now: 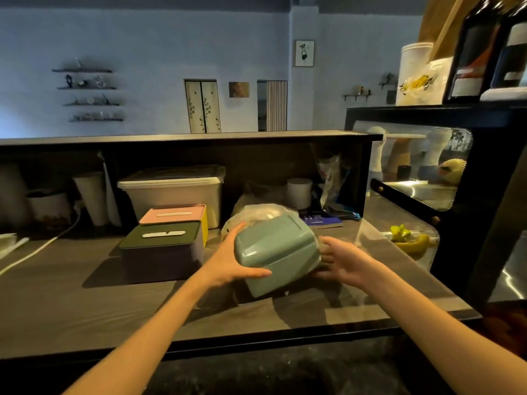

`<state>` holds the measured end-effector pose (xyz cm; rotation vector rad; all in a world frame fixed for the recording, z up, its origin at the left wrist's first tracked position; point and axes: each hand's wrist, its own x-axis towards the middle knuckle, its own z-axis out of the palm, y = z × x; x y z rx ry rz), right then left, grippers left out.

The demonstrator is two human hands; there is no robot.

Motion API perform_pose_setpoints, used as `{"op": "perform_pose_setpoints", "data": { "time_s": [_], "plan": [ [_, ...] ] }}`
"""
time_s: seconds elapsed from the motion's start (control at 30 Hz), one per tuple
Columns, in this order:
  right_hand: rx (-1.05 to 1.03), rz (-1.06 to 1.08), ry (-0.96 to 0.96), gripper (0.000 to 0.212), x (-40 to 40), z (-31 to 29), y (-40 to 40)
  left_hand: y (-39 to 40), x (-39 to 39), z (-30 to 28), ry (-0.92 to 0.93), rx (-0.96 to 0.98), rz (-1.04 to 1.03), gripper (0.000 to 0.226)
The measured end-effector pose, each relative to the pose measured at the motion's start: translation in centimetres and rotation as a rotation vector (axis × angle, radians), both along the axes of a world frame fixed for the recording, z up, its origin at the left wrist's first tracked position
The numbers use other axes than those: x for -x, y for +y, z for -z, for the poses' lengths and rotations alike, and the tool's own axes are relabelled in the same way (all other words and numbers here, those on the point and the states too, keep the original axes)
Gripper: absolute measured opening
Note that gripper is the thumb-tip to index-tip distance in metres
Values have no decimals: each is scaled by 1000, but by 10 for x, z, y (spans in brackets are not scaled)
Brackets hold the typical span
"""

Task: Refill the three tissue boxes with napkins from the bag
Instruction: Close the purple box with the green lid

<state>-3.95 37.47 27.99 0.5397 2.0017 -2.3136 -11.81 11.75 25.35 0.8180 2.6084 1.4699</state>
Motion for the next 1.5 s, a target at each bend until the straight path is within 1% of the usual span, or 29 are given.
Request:
{"op": "perform_pose_setpoints", "data": {
  "time_s": [0.03, 0.07, 0.1, 0.13, 0.17, 0.2, 0.23, 0.3, 0.33, 0.4, 0.43, 0.5, 0.63, 0.7, 0.73, 0.8, 0.83, 0.87, 0.93, 1.0, 1.07, 1.1, 1.17, 1.23, 1.27, 1.33, 1.4, 1.43, 1.5],
  "plan": [
    [-199, 51, -1, 46, 4, 3, 2, -1, 3, 2, 25, -1, -9, 136],
    [-396, 125, 44, 54, 6, 4, 1, -2, 4, 4, 43, 11, -8, 137],
    [-551, 187, 145, 56, 10, 2, 0, -2, 6, 6, 55, 21, 1, 138],
    [-669, 197, 286, 57, 14, 0, -2, -3, 8, 7, 53, 19, 14, 140],
    [-768, 139, 413, 58, 19, -4, -5, -4, 10, 10, 37, 11, 27, 142],
    [-844, 24, 490, 61, 23, -8, -10, -5, 11, 13, 7, -10, 44, 141],
    [-908, -126, 523, 66, 26, -12, -18, -5, 11, 16, -37, -39, 62, 139],
    [-1067, -416, 488, 86, 36, -17, -33, -8, 11, 23, -94, -98, 92, 134],
    [-1167, -527, 456, 98, 42, -19, -40, -9, 11, 26, -108, -109, 102, 132],
    [-1350, -680, 399, 114, 55, -25, -51, -10, 12, 31, -123, -135, 127, 122],
    [-1388, -719, 368, 117, 61, -28, -56, -10, 13, 32, -129, -147, 130, 117],
    [-1380, -755, 331, 114, 71, -35, -62, -11, 16, 34, -157, -160, 133, 111],
    [-1262, -766, 297, 91, 82, -55, -58, -17, 20, 39, -175, -154, 131, 113],
    [-1200, -675, 325, 86, 82, -66, -48, -17, 20, 39, -200, -153, 129, 116],
    [-1151, -609, 350, 87, 83, -70, -41, -16, 18, 38, -208, -138, 116, 118],
    [-997, -484, 379, 93, 83, -76, -25, -14, 20, 36, -196, -93, 95, 122],
    [-925, -423, 379, 92, 84, -76, -14, -14, 21, 35, -185, -64, 90, 123],
    [-849, -373, 369, 86, 85, -74, -4, -14, 22, 35, -178, -37, 83, 125],
    [-720, -271, 303, 72, 86, -65, 20, -15, 23, 35, -181, -11, 81, 129],
    [-592, -155, 175, 80, 88, -50, 47, -16, 25, 36, -180, 0, 102, 133],
    [-433, -95, 16, 84, 84, -32, 69, -18, 29, 36, -188, 16, 117, 135],
    [-345, -88, -28, 86, 82, -24, 77, -20, 30, 35, -194, 26, 129, 135],
    [-250, -62, -35, 87, 85, -11, 94, -22, 31, 31, -199, 46, 171, 134],
    [-259, -17, -26, 72, 88, -4, 103, -25, 31, 26, -231, 43, 201, 132],
    [-306, 15, -41, 62, 90, -1, 105, -25, 34, 25, -258, 10, 208, 128],
    [-472, 27, -80, 43, 94, 3, 108, -23, 38, 24, -298, -101, 183, 111],
    [-612, 27, -77, 25, 95, 6, 107, -19, 44, 22, -297, -185, 101, 98],
    [-662, 54, -71, 20, 97, 7, 107, -16, 44, 19, -298, -211, 66, 98],
    [-783, 124, -64, 26, 106, 13, 108, -11, 45, 12, -281, -273, 20, 94]
  ]
}}
